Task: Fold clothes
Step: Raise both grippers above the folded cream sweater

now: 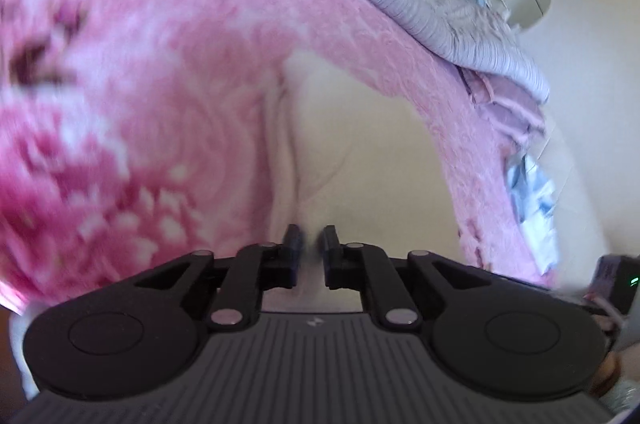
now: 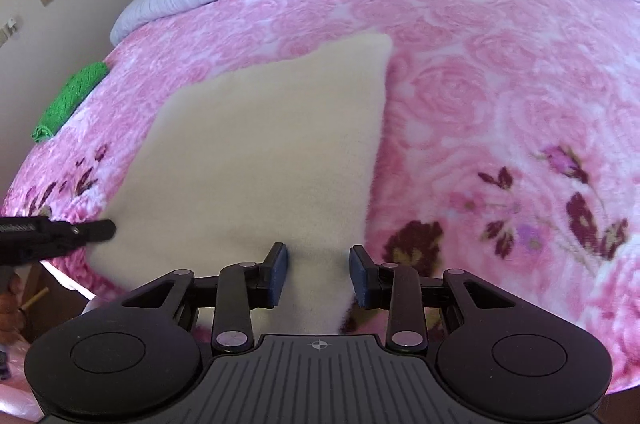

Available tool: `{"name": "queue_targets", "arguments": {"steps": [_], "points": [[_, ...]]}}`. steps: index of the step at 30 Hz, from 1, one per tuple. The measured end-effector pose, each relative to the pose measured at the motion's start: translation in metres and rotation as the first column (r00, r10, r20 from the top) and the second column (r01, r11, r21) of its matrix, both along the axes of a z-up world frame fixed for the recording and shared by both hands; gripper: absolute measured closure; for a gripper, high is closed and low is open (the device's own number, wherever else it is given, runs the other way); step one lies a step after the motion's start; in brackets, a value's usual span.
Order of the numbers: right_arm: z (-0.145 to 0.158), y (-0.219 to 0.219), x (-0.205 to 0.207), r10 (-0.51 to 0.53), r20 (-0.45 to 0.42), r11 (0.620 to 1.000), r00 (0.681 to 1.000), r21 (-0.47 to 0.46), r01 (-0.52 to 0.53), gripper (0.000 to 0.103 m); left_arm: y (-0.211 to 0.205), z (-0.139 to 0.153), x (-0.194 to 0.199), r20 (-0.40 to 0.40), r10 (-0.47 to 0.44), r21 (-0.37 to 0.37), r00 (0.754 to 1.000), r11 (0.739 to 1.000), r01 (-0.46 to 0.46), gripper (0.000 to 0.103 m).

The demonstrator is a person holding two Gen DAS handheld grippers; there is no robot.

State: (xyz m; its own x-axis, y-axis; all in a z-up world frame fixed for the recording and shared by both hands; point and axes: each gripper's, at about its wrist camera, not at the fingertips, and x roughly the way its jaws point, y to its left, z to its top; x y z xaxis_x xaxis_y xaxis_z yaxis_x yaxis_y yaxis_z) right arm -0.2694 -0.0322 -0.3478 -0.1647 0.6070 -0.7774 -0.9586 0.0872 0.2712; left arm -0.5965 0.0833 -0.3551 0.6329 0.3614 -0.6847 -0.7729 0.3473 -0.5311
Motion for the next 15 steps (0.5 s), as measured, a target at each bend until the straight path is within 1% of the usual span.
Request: {"name": "queue_targets", "arguments": {"steps": [2,3,5,7,8,10,11,12,13,15], "points": [[0.008,-0.006,-0.006,0.004,0.022,1.000,1.000,0.009,-0.004,0.070,-0.009,0.018,0.006,-0.038,-0.024,0.046,0.999,0.999,0.025,0.090],[0.011,-0.009,-0.010,0.006,0.034,1.000,0.999,0.014,-0.006,0.070,-0.014,0.025,0.010,-0.050,-0.036,0.061,0.998,0.997,0.039,0.085],[0.019,-0.016,-0.016,0.010,0.056,1.000,0.998,0.023,-0.011,0.070,-0.019,0.030,0.020,-0.077,-0.055,0.080,0.996,0.995,0.061,0.084],[0.019,-0.021,-0.021,0.017,0.059,1.000,0.998,0.020,-0.018,0.070,-0.026,0.024,0.029,-0.127,-0.070,0.084,0.989,0.993,0.081,0.084],[0.017,-0.022,-0.022,0.023,0.056,1.000,0.998,0.011,-0.023,0.070,-0.028,0.016,0.033,-0.152,-0.073,0.075,0.986,0.994,0.085,0.085],[0.006,-0.023,-0.028,0.034,0.080,0.999,0.996,-0.017,-0.033,0.070,-0.029,-0.001,0.042,-0.201,-0.065,0.085,0.977,0.993,0.083,0.086],[0.000,-0.023,-0.031,0.040,0.096,0.999,0.995,-0.031,-0.037,0.070,-0.029,-0.009,0.042,-0.224,-0.052,0.095,0.973,0.993,0.075,0.085],[-0.008,-0.022,-0.032,0.041,0.100,0.998,0.994,-0.045,-0.036,0.070,-0.030,-0.013,0.043,-0.234,-0.041,0.105,0.971,0.992,0.068,0.081],[-0.017,-0.021,-0.034,0.038,0.099,0.998,0.994,-0.059,-0.033,0.070,-0.033,-0.011,0.044,-0.247,-0.036,0.112,0.968,0.992,0.065,0.081],[-0.021,-0.022,-0.036,0.026,0.103,0.997,0.994,-0.070,-0.019,0.070,-0.037,-0.006,0.048,-0.273,-0.025,0.128,0.962,0.990,0.062,0.081]]}}
